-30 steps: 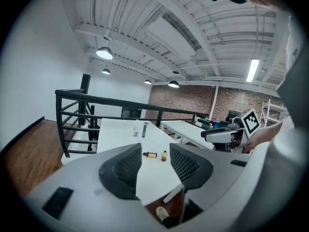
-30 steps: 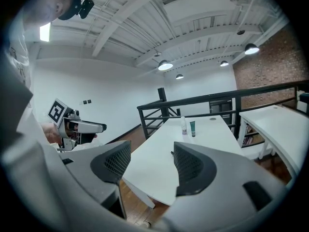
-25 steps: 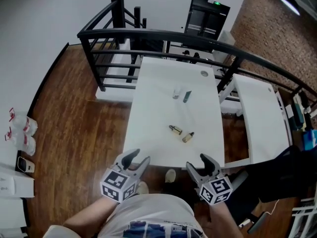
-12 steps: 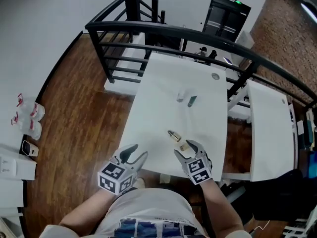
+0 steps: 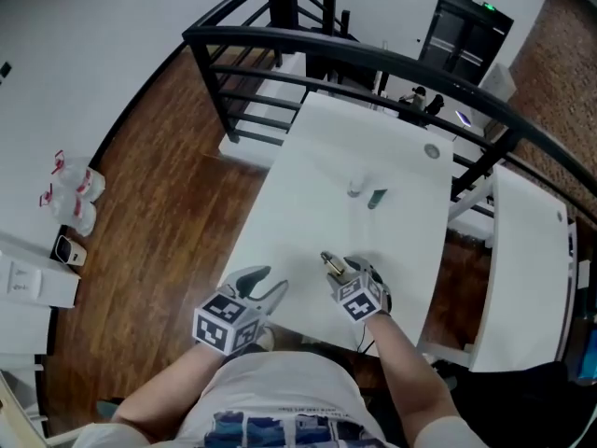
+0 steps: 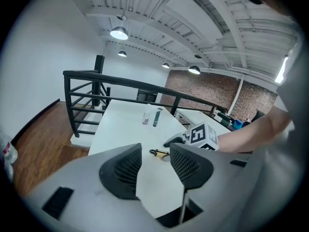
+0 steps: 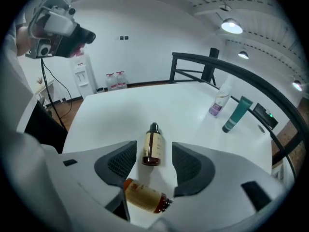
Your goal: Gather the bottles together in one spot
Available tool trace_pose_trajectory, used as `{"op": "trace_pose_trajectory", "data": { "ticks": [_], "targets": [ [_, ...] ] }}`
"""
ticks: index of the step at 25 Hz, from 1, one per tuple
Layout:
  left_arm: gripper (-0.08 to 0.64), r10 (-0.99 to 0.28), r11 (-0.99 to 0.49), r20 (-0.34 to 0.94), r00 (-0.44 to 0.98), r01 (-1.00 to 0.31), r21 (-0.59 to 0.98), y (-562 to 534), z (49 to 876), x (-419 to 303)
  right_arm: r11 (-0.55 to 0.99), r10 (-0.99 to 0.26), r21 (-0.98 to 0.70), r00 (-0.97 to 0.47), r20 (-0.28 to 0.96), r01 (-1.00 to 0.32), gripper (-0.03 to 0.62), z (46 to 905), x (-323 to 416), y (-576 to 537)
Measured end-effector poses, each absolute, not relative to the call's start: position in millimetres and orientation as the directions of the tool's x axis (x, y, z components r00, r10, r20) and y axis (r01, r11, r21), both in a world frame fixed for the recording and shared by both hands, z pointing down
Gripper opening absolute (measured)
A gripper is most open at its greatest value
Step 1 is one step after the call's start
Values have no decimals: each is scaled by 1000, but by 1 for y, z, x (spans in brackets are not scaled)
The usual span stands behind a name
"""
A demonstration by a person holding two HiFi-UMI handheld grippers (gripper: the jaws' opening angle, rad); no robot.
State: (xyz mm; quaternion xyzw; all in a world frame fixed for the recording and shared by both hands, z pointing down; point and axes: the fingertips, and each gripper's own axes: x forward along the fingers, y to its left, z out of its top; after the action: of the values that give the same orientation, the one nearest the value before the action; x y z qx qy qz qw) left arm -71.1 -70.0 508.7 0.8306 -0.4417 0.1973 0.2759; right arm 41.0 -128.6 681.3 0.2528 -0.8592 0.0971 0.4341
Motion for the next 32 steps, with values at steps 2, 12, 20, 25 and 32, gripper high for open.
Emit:
{"op": "trace_pose_trajectory", "data": {
  "ticks": [2, 12, 20, 25, 32],
  "targets": [
    [158, -622, -454, 581, 525, -846, 278, -72, 511, -68, 869, -312, 44, -477, 822, -494, 219, 698, 41, -132],
    [156, -606, -443, 597, 526, -846, 295, -74, 520, -71, 896, -278, 31, -505, 817, -442, 156, 689, 28, -131],
    [156, -588, -379, 472, 657, -739, 557, -82, 496, -70, 828, -512, 154, -615, 600, -539, 156, 561, 2, -106],
    [156, -564, -305, 348, 749, -580, 755, -88, 477, -59, 756, -638, 247, -598, 485, -606, 156, 508, -14, -78],
    [184, -530, -224, 341, 776, -516, 827, -74, 478, -53, 656, -746, 372, -485, 457, -657, 156, 493, -29, -45]
  ]
}}
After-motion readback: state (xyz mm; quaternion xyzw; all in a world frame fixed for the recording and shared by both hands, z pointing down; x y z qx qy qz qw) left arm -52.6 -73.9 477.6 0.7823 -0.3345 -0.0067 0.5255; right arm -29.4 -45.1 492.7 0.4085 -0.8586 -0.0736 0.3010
